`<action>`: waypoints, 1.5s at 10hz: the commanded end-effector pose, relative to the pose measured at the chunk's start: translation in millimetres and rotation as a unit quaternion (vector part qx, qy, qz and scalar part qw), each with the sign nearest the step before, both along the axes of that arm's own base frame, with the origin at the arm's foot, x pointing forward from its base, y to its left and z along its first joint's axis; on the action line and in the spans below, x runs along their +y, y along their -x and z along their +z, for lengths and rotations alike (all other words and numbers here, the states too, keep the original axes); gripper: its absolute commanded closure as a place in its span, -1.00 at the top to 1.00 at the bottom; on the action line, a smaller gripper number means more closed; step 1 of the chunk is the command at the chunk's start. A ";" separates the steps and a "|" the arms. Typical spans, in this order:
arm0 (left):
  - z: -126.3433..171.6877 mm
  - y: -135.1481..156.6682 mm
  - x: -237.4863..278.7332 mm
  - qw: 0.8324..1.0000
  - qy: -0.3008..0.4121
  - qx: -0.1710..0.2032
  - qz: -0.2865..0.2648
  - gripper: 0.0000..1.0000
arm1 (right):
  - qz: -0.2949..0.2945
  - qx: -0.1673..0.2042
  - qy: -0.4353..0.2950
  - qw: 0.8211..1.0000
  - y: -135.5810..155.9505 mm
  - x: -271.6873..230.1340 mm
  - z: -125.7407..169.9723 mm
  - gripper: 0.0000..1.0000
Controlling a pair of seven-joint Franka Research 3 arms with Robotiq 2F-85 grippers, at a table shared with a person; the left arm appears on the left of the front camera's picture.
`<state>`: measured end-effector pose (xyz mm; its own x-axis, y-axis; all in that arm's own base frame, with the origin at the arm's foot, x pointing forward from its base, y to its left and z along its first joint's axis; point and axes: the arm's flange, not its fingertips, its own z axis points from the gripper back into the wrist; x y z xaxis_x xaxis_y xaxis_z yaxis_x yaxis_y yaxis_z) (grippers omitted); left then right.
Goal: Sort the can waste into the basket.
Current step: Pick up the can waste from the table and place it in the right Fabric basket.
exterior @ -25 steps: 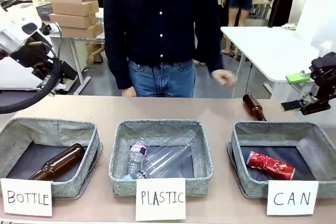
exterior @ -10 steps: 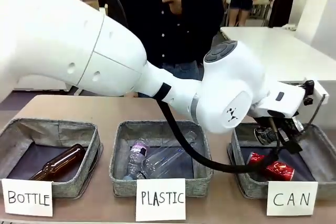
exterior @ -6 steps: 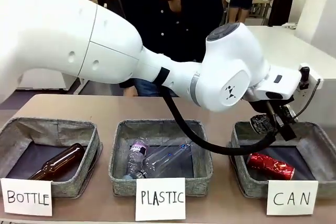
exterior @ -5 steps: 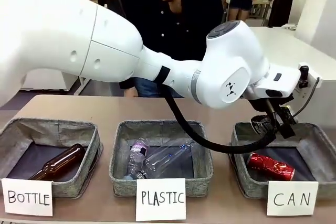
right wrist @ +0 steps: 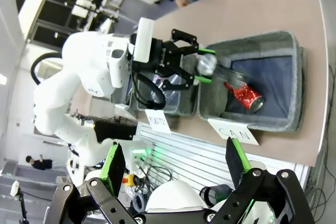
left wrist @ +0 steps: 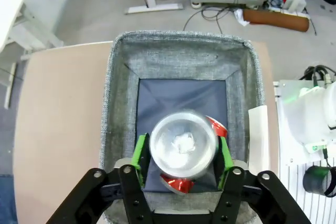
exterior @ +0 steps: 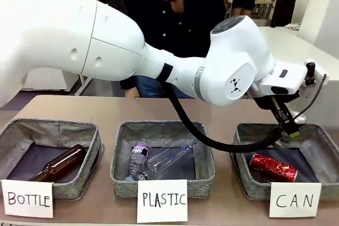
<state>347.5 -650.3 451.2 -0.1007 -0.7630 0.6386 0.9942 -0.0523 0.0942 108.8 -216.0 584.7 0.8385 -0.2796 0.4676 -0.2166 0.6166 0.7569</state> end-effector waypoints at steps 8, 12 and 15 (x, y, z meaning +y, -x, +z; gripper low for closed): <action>50.4 -32.7 62.0 0.988 -0.111 0.092 0.052 1.00 | 0.016 -0.015 0.004 1.000 -10.5 12.4 8.1 1.00; 112.9 -68.5 286.4 0.968 -0.060 0.152 0.190 1.00 | 0.163 -0.043 0.038 0.985 -105.6 140.1 34.7 1.00; 119.0 -77.3 466.2 0.902 0.052 0.231 0.361 1.00 | 0.293 -0.040 0.002 0.955 -145.4 246.1 32.0 1.00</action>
